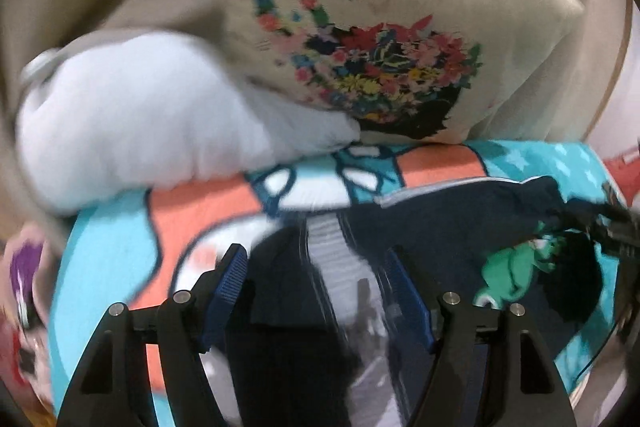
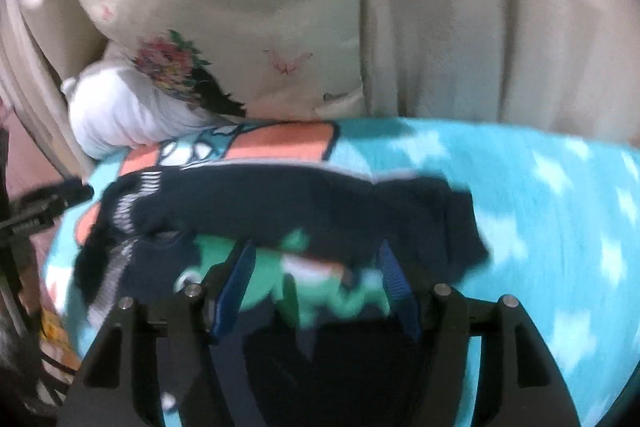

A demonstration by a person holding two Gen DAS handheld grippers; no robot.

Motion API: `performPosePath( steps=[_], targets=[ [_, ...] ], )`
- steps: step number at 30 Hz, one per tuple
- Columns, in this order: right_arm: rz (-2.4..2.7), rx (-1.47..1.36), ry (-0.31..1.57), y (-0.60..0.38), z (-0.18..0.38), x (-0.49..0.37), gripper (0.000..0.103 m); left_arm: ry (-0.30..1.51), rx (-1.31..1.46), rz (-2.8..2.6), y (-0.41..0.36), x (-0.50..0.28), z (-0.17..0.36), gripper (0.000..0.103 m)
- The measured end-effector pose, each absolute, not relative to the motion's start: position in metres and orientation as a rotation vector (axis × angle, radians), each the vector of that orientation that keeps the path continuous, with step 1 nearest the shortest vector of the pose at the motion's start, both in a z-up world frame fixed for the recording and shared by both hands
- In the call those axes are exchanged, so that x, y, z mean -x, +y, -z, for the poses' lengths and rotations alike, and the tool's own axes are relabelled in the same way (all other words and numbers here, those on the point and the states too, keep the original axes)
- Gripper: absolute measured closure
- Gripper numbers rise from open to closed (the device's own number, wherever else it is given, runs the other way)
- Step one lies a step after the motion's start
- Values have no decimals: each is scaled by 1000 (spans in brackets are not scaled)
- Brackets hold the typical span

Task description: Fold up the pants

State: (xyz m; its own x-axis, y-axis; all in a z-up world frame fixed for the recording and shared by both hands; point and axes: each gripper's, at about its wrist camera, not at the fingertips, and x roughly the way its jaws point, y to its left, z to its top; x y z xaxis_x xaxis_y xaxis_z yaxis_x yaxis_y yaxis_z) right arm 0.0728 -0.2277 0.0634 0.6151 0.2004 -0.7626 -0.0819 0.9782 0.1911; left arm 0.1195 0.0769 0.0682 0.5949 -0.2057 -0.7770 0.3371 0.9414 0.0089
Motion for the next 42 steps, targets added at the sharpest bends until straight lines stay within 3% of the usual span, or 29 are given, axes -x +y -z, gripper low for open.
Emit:
performPosePath(
  steps=[7,14,20,22,23,25,26,27,28,29,42],
  targets=[
    [-277,31,1094,-209,-43,-178,39,1086,-243,483,54,-202,-31,28],
    [-393,108,1292,-195,-24,-222,39,1266,-202,666,45,-233,3,28],
    [-417,112,1312,-187,-18,-227,39,1277,-258,736,28,-231,7,9],
    [-412,124,1283,-185,-18,-223,38,1253,-311,708,19,-224,8,9],
    [-412,139,1261,-184,-18,-220,38,1226,-367,686,13,-218,9,11],
    [-404,178,1215,-181,-18,-216,48,1155,-445,667,4,-206,5,36],
    [-405,200,1186,-179,-19,-212,52,1148,-433,701,3,-201,1,74],
    [-416,208,1164,-177,-20,-210,70,1152,-423,709,0,-197,-2,95],
    [-445,201,1157,-175,-21,-206,89,1149,-429,706,-3,-194,-3,95],
    [-470,194,1157,-173,-24,-202,95,1130,-449,694,-5,-190,-4,95],
    [-485,176,875,-162,-108,-70,97,986,-281,538,39,-64,-79,95]
  ],
)
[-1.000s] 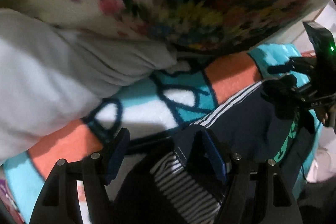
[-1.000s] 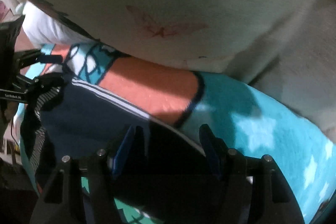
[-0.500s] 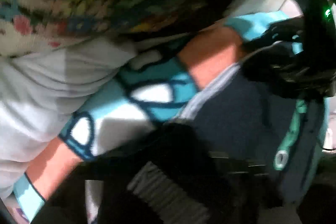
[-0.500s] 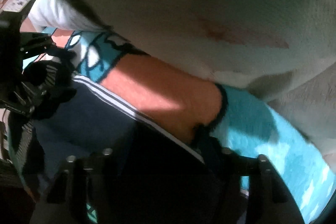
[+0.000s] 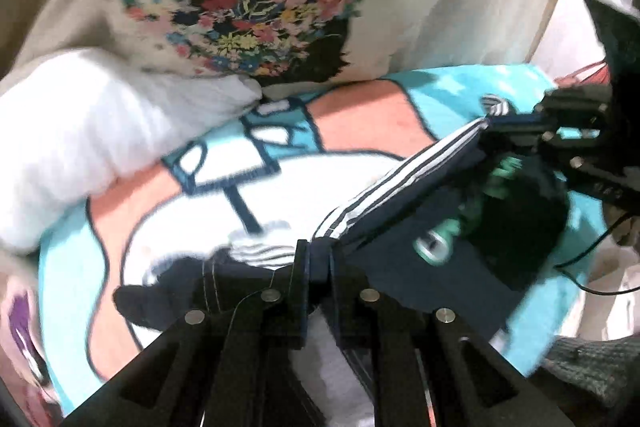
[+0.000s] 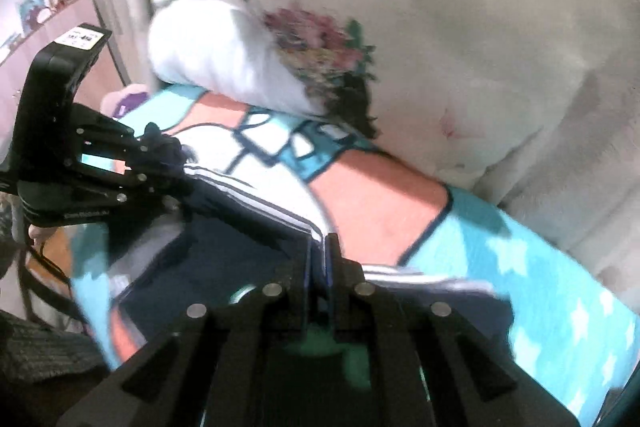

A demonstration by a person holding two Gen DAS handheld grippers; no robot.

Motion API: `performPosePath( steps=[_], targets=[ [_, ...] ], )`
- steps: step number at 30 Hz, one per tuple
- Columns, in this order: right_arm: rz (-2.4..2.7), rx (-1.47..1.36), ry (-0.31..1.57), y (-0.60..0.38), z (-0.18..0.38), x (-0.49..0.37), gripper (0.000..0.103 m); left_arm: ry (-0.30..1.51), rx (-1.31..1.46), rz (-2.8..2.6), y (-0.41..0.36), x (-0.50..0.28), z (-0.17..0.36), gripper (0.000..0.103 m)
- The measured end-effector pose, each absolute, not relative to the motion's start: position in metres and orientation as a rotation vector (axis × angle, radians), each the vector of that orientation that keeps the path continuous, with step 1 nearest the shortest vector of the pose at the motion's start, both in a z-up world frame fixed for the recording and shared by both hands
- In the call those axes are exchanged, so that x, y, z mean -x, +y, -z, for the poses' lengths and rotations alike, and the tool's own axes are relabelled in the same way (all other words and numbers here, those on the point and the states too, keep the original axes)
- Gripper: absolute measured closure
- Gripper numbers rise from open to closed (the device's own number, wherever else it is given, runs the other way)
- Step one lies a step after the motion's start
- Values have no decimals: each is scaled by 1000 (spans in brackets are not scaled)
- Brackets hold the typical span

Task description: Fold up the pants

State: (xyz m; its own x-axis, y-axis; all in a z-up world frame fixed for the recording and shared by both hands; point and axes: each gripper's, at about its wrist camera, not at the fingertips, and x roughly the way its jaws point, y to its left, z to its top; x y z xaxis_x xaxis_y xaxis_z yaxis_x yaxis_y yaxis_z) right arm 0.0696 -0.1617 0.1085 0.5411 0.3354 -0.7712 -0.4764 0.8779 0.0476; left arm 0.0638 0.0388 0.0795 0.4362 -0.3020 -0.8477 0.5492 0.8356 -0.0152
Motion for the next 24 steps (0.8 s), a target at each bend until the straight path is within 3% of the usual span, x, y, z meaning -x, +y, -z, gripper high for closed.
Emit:
performPosePath(
  steps=[11,16,20,24],
  targets=[
    [-456,-50,984,-158,-24,39,96,1068,-164,436,68,24,-38,93],
    [-351,-149,911,-185,-37,64,74,987,-101,442,89,39,-68,91],
    [-206,-241,823,-233,-56,80,73,911,-37,464,100,49,-91,63],
    [-152,-309,802,-253,-64,61,69,920,-6,432,85,25,-87,53]
  ],
)
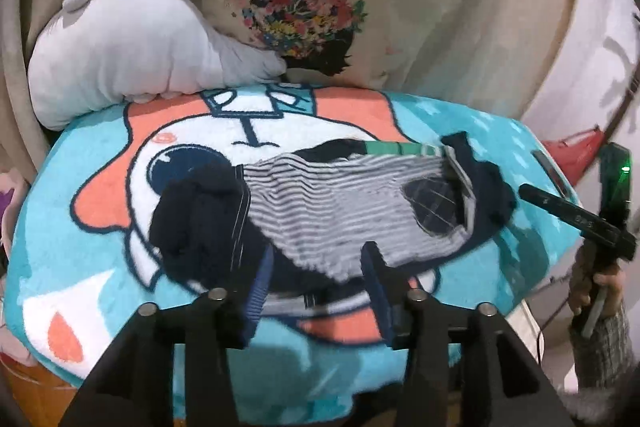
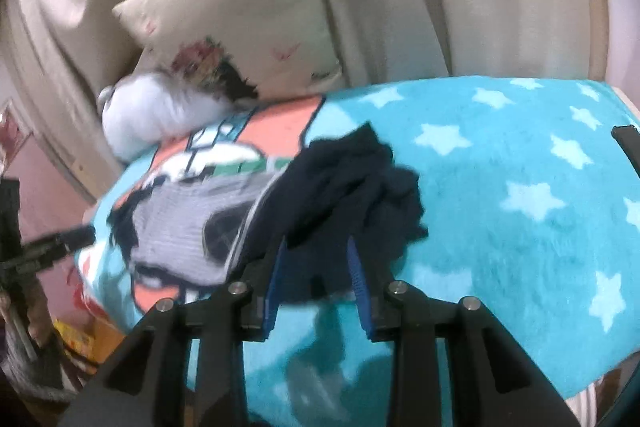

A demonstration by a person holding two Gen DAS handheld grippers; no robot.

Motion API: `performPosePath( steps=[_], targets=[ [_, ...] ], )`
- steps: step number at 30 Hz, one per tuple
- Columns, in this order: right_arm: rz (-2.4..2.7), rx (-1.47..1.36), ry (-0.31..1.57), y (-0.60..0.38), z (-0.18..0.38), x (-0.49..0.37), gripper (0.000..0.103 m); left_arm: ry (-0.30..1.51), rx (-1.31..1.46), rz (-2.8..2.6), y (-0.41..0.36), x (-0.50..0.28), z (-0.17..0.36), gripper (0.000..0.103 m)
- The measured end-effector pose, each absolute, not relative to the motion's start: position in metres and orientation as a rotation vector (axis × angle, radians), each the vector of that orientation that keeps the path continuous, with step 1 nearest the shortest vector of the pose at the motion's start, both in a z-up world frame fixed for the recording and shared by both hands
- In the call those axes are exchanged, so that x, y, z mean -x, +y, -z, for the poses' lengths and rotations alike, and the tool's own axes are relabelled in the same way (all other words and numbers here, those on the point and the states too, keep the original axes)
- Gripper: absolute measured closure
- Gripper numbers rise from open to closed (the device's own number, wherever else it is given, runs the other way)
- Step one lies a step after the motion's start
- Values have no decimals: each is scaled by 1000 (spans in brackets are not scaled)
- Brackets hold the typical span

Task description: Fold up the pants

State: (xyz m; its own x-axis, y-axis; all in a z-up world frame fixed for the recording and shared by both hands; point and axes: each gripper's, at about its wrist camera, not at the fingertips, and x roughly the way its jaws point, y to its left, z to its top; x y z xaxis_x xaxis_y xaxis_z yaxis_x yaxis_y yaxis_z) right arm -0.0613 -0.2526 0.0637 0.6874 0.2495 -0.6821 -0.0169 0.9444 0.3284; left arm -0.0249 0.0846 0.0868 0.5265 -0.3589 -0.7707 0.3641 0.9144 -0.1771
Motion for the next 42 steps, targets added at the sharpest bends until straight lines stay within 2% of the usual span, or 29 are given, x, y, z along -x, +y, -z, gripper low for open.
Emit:
performPosePath(
  steps=[6,9,12,13,15,20,23,26,30,32,33,34,38,42],
  targets=[
    [-77,-205,811,-212,-69,-1,66,936,-126,192,68,-6,-42,53],
    [117,-79,883,-189,-52,-41,66,914,-183,146,71,0,-27,53],
    [171,-109,946,-191,-31,-60,66,900,-164,157,77,5,-22,52],
    [170,-116,956,-194,-27,-61,79,898,-159,161,79,5,-21,51],
    [162,-145,929,-203,-29,-52,92,898,-148,172,80,5,-20,51],
    [189,-336,843,-256,-38,21,94,895,-109,212,85,2,-18,49],
    [213,-434,869,-285,-23,60,96,883,-116,229,86,4,-17,48],
    [349,-396,879,-301,-19,87,92,878,-120,241,87,5,-18,47],
    [367,-429,784,-313,-42,101,92,880,-84,258,94,5,-21,47],
    [308,-432,716,-306,-58,95,83,886,0,278,107,4,-26,47],
    [276,-434,697,-301,-63,89,70,892,70,296,118,3,-29,47],
    [248,-439,680,-295,-66,82,67,900,121,305,127,2,-31,47],
    [64,-419,672,-263,-67,57,67,953,328,346,162,-2,-34,47],
    [-44,-348,743,-235,-53,40,67,936,374,290,185,4,-47,47]
  ],
)
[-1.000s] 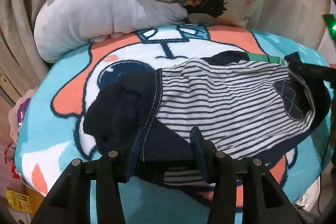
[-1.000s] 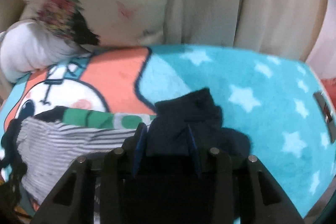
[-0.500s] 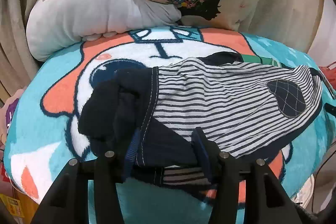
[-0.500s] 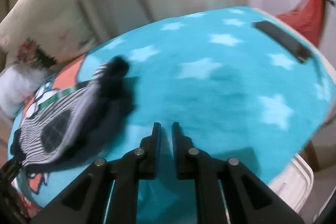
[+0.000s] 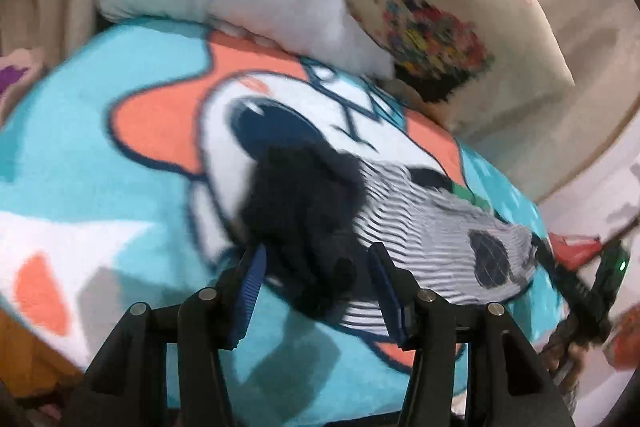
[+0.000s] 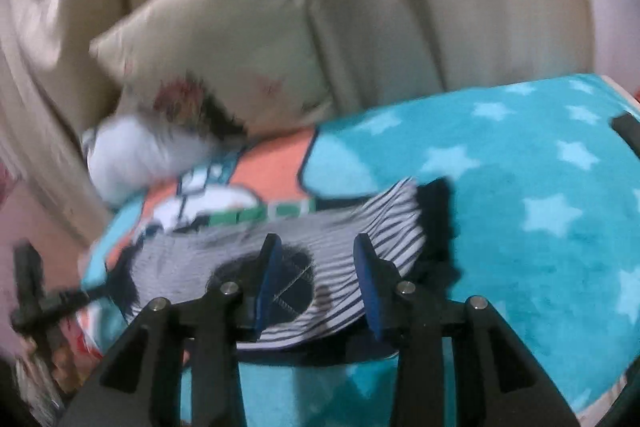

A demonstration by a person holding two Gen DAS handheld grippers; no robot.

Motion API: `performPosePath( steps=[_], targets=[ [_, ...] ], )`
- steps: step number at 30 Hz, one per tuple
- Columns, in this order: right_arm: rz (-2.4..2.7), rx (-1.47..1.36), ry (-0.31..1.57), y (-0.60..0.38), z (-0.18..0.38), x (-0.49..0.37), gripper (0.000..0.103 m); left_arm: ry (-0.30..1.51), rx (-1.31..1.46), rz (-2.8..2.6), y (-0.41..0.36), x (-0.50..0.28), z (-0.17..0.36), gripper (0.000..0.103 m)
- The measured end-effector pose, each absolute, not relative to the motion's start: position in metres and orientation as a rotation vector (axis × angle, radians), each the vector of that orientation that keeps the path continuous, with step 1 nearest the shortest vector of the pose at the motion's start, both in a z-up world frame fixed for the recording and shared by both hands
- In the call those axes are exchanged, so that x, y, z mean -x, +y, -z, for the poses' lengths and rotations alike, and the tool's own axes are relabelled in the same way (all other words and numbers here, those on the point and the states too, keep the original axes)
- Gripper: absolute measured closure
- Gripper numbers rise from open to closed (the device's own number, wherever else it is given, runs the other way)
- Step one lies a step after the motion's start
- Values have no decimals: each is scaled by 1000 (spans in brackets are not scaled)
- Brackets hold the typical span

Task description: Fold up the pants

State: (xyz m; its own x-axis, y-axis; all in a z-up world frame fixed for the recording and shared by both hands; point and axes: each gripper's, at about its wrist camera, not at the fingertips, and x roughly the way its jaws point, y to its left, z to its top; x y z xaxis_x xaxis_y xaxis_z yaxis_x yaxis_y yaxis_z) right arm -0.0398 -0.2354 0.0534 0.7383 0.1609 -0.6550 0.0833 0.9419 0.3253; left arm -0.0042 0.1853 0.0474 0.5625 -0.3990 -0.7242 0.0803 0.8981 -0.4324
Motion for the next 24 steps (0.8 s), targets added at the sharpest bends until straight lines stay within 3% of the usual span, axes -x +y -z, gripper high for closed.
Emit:
performPosePath(
  steps=[7,14,19,24],
  targets=[
    [45,-371,801,-251,-28,51,67,889,381,352,169,-8,-65,46],
    [7,-535,790,-271,-10,64,67,989,185,34,150,-31,-26,42],
    [-19,-550,801,-279,-23,71,67,975,272,109,164,-17,-41,41],
    [102,-404,672,-284,-54,77,52,896,227,225,132,1,-67,39]
  ],
)
